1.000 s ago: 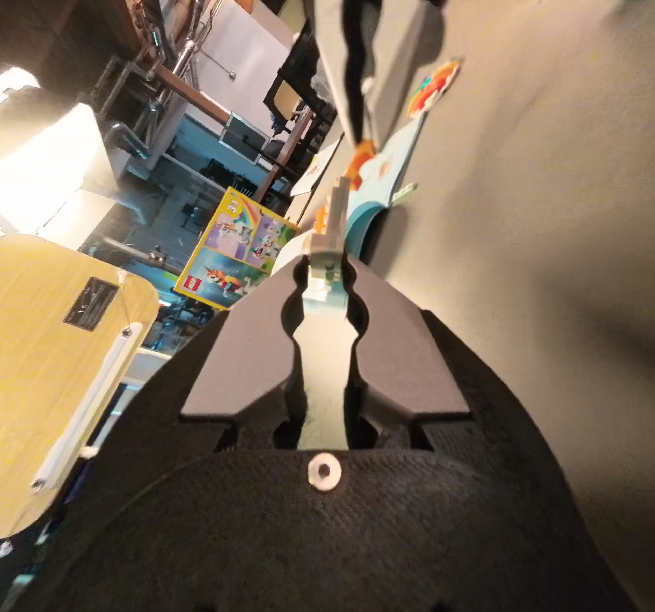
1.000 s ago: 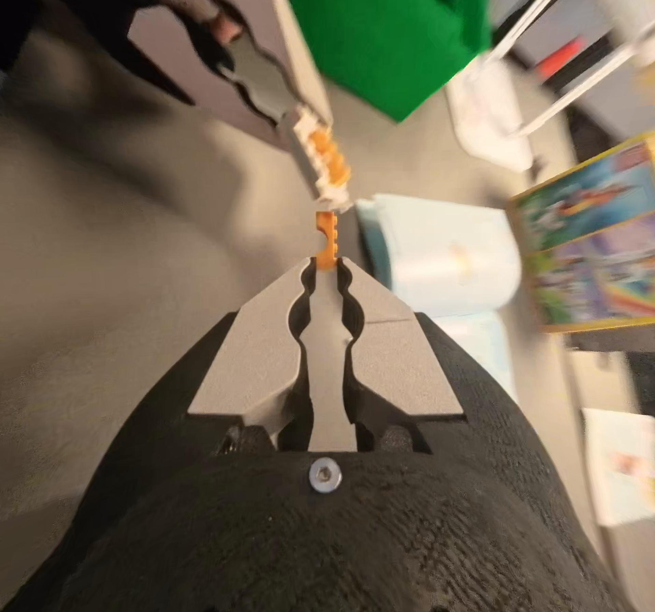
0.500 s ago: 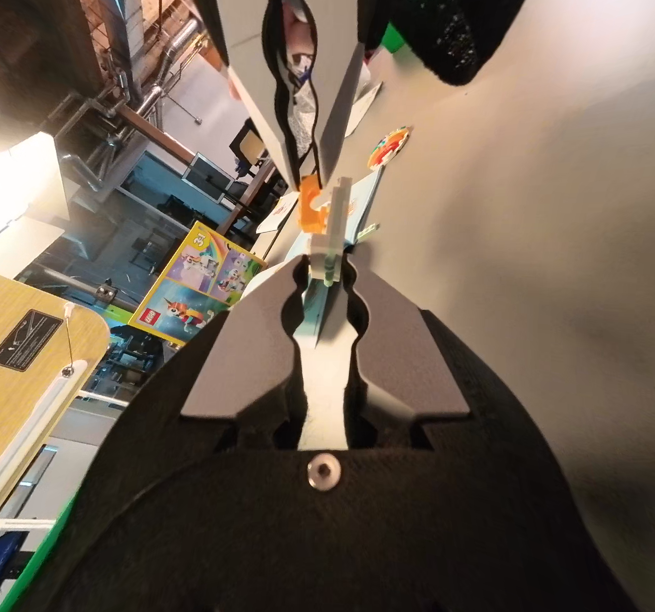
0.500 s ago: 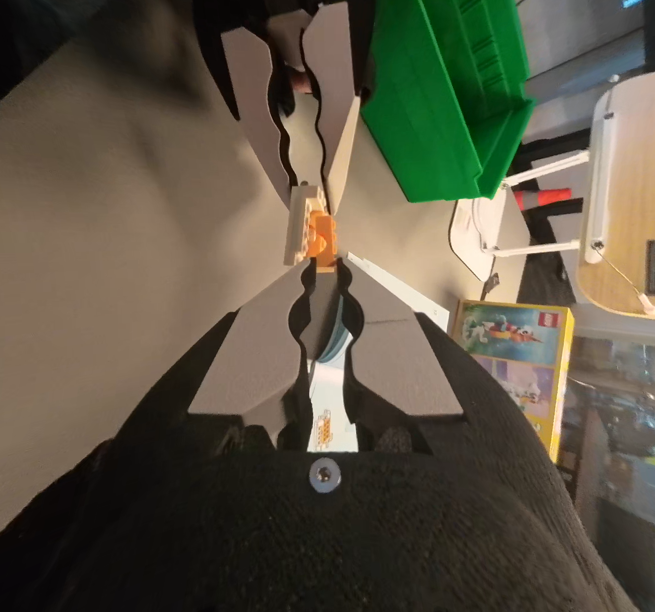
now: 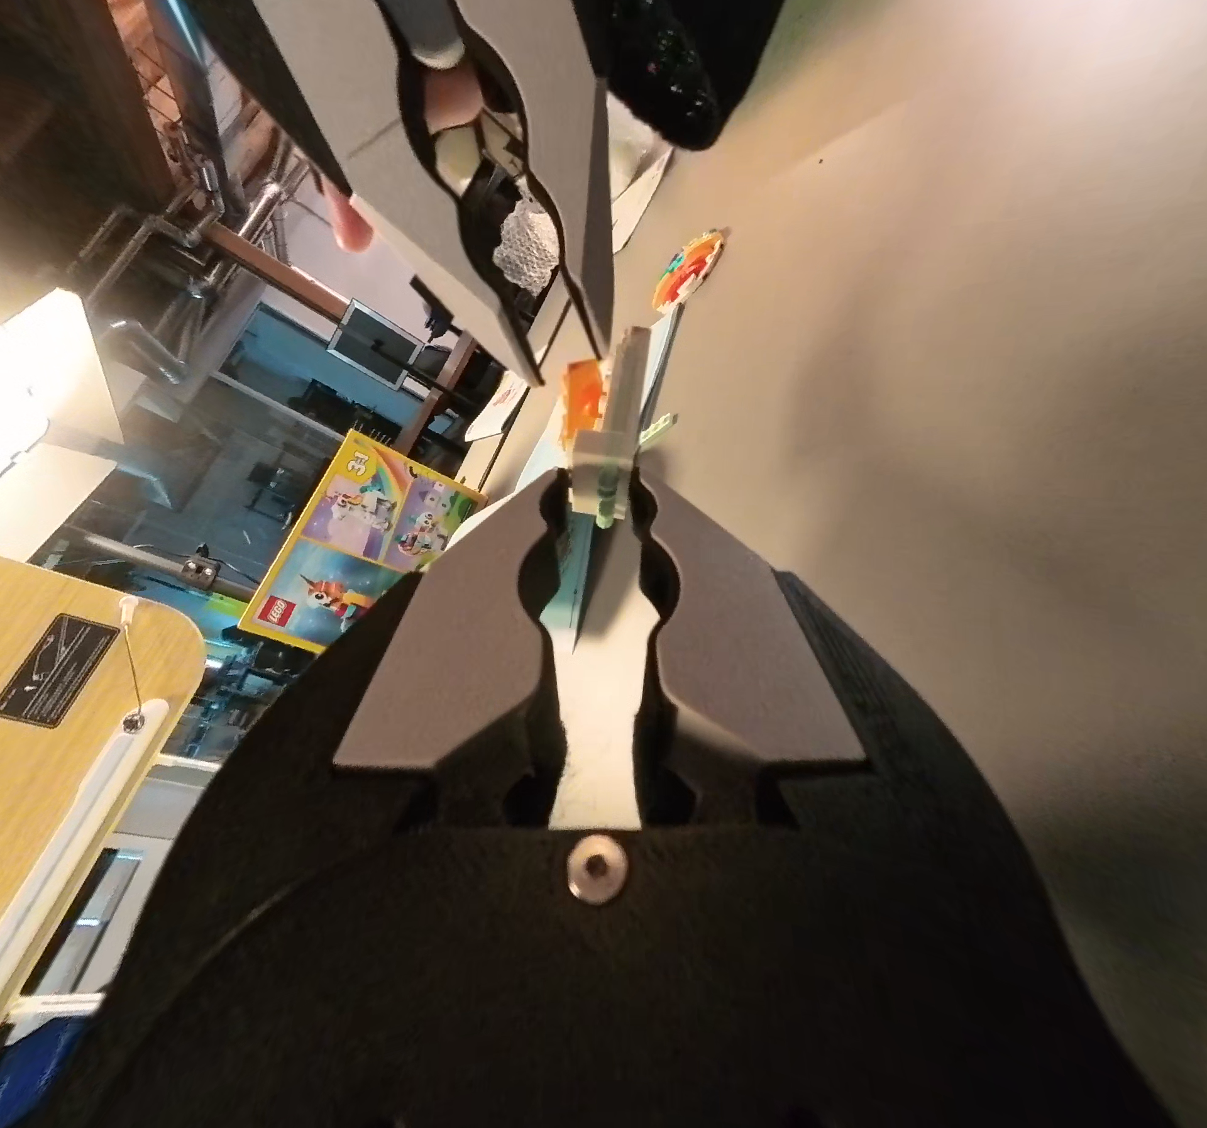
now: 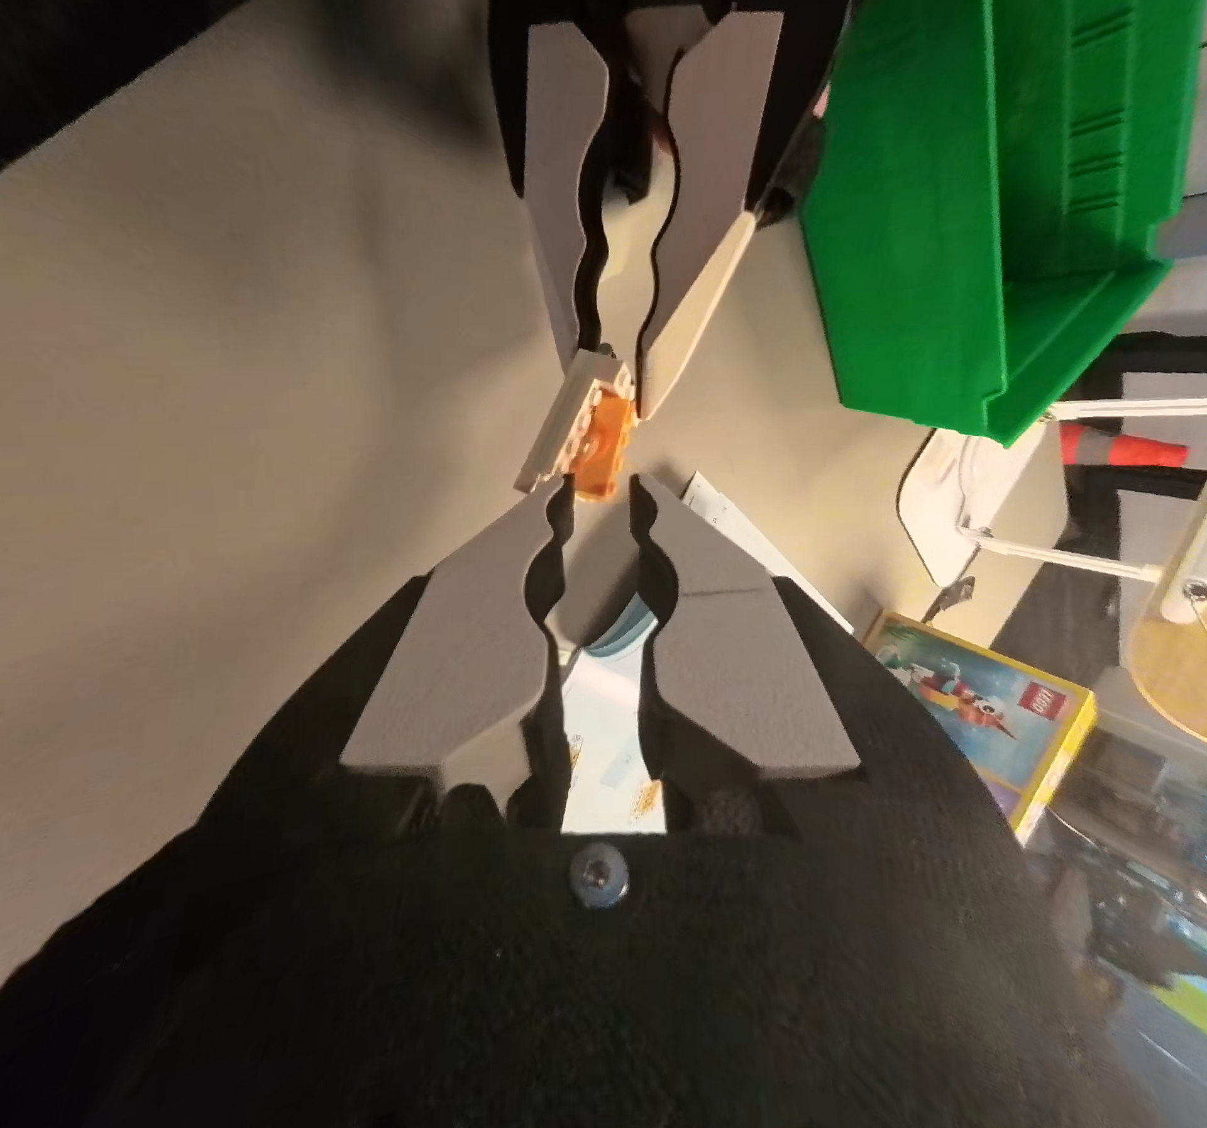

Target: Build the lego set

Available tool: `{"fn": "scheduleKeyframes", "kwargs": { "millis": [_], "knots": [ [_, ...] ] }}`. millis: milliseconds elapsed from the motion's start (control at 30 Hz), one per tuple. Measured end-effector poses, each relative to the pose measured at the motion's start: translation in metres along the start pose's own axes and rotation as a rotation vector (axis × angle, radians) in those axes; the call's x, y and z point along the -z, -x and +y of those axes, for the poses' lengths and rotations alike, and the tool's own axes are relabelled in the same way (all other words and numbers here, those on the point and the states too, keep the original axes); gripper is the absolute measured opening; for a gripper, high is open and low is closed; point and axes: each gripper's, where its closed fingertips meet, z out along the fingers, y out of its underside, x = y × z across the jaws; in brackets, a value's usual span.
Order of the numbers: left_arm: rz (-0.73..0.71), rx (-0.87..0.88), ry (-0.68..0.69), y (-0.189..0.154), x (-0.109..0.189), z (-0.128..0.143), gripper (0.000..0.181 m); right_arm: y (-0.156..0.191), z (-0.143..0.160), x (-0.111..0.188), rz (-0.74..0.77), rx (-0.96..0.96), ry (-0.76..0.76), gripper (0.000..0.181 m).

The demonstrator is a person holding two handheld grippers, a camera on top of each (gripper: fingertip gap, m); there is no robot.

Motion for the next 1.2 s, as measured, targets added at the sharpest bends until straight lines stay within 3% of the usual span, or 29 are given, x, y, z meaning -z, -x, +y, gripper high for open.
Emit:
{"fn": "scheduleKeyframes", "kwargs": {
  "millis": [267, 433, 533, 733, 1067, 1200],
  "knots": [
    [-0.001, -0.005, -0.002, 0.0, 0.0, -0.001, 0.017, 0.007, 0.0, 0.006, -0.112, -0.08, -0.014, 0.039],
    [-0.045, 0.043, 0.022, 0.011, 0.0, 0.004, 0.017, -0.002, -0.006, -0.001, 0.053, -0.178, -0.016, 0.054],
    [-0.059, 0.074, 0.018, 0.016, 0.001, 0.005, 0.017, -0.011, 0.004, -0.011, 0.239, -0.138, 0.09, 0.054],
    [-0.052, 0.106, 0.009, 0.016, 0.002, 0.004, 0.017, -0.016, 0.002, -0.017, 0.392, -0.072, 0.146, 0.02],
    [-0.032, 0.105, 0.05, 0.013, 0.0, 0.009, 0.017, -0.015, 0.006, -0.02, 0.424, 0.107, 0.255, 0.019],
    [-0.028, 0.11, 0.067, 0.012, -0.002, 0.012, 0.017, -0.015, 0.009, -0.023, 0.384, -0.017, 0.224, 0.02]
  ]
}}
